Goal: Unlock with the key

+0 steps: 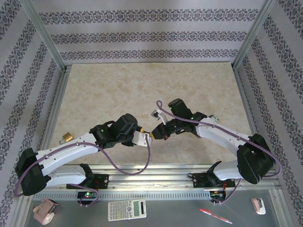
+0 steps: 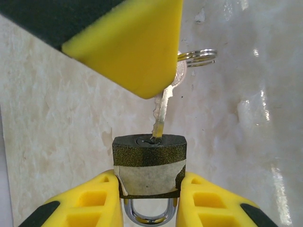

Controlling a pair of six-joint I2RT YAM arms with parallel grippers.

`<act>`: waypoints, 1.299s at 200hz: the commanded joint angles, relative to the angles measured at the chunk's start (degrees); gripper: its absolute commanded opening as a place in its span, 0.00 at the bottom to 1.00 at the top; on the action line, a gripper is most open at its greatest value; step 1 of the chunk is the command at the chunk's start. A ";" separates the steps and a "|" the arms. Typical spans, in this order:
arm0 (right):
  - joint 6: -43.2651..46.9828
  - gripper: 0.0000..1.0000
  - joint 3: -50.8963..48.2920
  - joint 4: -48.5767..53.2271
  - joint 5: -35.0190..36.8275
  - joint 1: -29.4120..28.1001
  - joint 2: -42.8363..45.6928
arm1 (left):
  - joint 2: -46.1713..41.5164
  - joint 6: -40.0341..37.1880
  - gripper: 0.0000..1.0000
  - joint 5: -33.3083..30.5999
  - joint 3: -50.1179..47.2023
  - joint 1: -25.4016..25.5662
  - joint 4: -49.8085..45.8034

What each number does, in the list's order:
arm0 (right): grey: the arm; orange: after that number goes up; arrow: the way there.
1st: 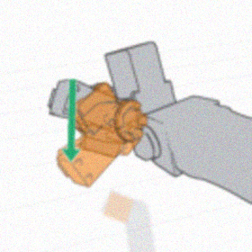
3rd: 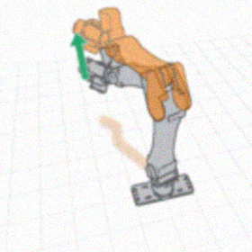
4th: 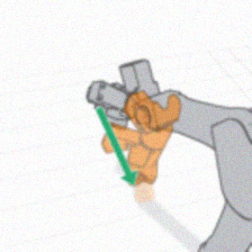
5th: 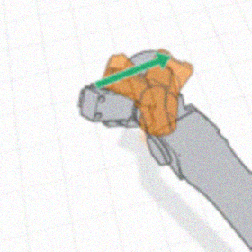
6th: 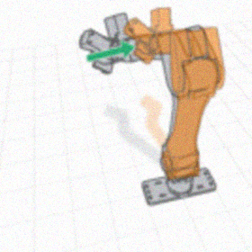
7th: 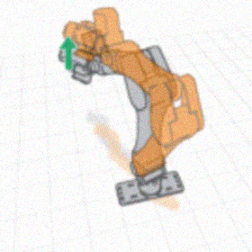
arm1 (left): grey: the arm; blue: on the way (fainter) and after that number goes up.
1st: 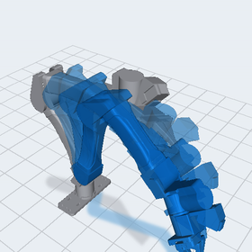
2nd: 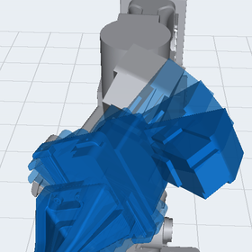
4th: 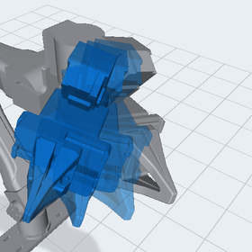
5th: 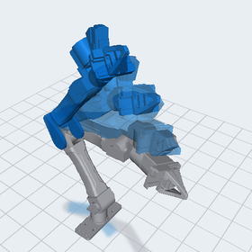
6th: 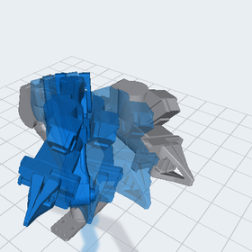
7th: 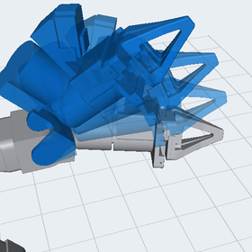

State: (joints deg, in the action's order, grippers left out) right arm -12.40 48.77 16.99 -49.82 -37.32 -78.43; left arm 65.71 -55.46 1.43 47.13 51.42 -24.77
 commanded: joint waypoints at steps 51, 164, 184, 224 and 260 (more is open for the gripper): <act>-7.88 0.00 4.24 -8.64 -3.38 0.60 -3.46 | -2.12 -5.26 0.00 2.82 -3.01 4.47 19.48; -6.32 0.00 2.75 -10.58 -0.56 -0.12 -2.88 | -1.31 4.49 0.00 6.03 1.95 5.36 15.95; -6.40 0.00 1.79 -10.74 -0.15 -0.23 -2.14 | -1.57 4.92 0.00 4.58 1.17 5.27 17.74; -5.96 0.00 0.53 -9.22 0.91 0.67 -0.41 | -0.79 6.11 0.00 1.45 0.51 4.42 17.17; -5.68 0.00 -0.64 -7.63 2.27 2.71 1.62 | -0.76 8.73 0.00 -0.20 -2.08 2.40 17.52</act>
State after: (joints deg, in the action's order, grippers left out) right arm -19.33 49.98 7.84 -48.07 -35.62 -78.74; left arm 65.36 -50.02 3.18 45.23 55.48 -15.31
